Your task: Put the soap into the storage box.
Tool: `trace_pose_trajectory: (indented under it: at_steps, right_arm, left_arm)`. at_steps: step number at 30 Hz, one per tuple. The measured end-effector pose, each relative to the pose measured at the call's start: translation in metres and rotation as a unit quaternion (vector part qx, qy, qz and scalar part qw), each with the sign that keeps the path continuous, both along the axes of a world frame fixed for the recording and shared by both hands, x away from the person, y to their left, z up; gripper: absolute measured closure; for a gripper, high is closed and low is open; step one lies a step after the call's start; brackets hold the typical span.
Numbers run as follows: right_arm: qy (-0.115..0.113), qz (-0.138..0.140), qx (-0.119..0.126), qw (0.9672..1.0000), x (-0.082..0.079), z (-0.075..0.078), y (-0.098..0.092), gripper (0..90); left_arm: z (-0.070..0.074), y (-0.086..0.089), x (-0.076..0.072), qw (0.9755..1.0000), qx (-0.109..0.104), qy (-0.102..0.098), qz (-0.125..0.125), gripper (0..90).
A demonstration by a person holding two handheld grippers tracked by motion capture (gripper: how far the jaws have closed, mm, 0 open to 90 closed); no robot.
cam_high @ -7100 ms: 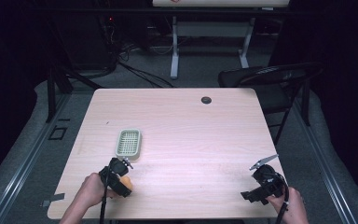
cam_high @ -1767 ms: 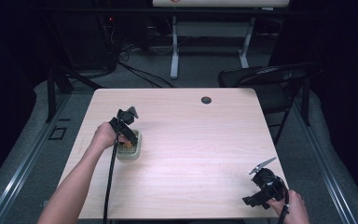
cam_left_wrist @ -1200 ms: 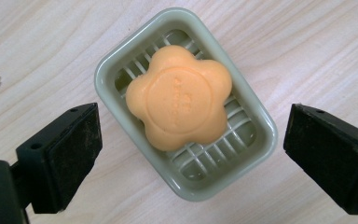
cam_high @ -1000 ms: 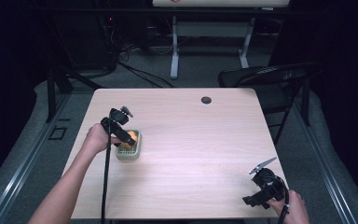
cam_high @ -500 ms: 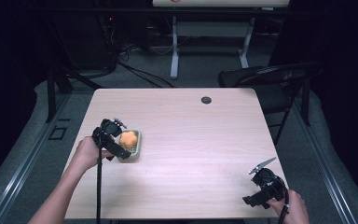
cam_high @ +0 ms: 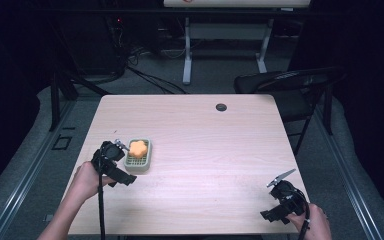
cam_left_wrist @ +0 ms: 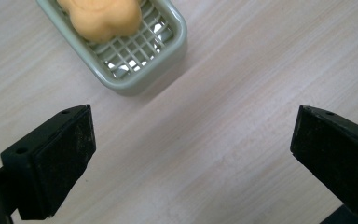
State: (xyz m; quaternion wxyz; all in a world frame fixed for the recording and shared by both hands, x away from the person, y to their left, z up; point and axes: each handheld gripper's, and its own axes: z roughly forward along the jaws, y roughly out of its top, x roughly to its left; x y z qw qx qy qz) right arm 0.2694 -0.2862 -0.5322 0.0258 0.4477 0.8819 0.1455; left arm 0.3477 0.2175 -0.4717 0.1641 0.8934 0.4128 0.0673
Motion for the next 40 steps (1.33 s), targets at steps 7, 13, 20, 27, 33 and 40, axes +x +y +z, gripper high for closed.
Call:
trace_pose_trajectory:
  at_steps: [7, 13, 20, 27, 33, 40]
  right_arm:
    - [0.000, 0.003, -0.006, 1.0000, 0.000, 0.000, 0.000, 13.0]
    - [0.005, 0.003, -0.003, 1.0000, 0.000, -0.001, 0.001, 13.0]
    - [0.000, 0.000, -0.007, 1.0000, -0.001, -0.001, 0.001, 13.0]
    - [0.004, 0.007, -0.011, 0.9999, 0.000, 0.000, 0.002, 13.0]
    - [0.003, 0.007, -0.011, 0.9999, -0.001, 0.000, 0.002, 13.1]
    - [-0.002, 0.004, -0.001, 1.0000, -0.002, -0.002, 0.003, 13.1]
  left_arm:
    - [-0.014, 0.007, -0.018, 0.9999, 0.006, 0.006, 0.007, 0.2]
    - [-0.033, 0.008, -0.035, 0.9994, 0.019, 0.028, 0.007, 0.1]
    - [-0.052, 0.009, -0.053, 0.9986, 0.031, 0.043, 0.002, 0.0]
    - [-0.068, 0.013, -0.059, 0.9984, 0.027, 0.047, 0.013, 0.1]
    - [-0.076, 0.008, -0.057, 0.9980, 0.027, 0.058, -0.001, 0.0]
    - [-0.077, 0.015, -0.053, 0.9979, 0.022, 0.060, 0.003, 0.0]
